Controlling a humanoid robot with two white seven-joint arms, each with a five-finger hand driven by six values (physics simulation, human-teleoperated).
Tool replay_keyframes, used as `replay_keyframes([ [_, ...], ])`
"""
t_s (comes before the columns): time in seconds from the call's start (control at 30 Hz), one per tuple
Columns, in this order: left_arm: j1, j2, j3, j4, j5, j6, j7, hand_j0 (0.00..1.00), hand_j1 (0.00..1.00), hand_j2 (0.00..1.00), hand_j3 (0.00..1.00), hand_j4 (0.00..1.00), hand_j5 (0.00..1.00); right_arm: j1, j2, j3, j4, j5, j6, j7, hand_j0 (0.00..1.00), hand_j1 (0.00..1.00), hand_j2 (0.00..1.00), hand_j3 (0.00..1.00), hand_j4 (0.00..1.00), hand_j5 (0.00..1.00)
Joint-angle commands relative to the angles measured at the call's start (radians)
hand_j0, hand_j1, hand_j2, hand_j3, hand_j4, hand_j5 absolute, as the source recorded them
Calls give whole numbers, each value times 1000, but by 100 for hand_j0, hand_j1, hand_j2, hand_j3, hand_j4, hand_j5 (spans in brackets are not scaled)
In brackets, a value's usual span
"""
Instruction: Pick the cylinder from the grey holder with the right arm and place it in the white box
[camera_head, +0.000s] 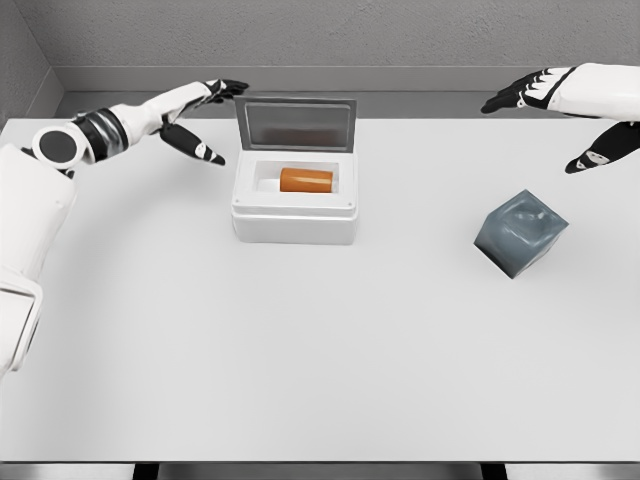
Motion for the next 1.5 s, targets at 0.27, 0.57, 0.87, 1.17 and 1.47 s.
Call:
replay_keyframes([
  [0.27,34,38,-13,-100,15,3,0,100,100,100,100,100,100,0,-1,-1,-2,-11,2,1,100,100,100,100,100,100],
  [0.57,77,73,-14,-195,15,3,0,100,100,100,100,100,100,-2,-1,0,-3,-13,2,1,100,100,100,100,100,100],
  [0.87,115,99,-51,-290,38,3,0,100,100,100,100,100,100,-2,0,2,-2,-13,2,1,100,100,100,100,100,100],
  [1.17,150,176,-111,-407,135,3,0,100,100,100,100,100,100,-2,2,2,-3,-14,2,1,100,100,100,100,100,100],
  [1.47,184,228,-155,-520,204,3,0,100,100,100,100,100,100,-2,9,3,-3,-16,2,1,100,100,100,100,100,100],
])
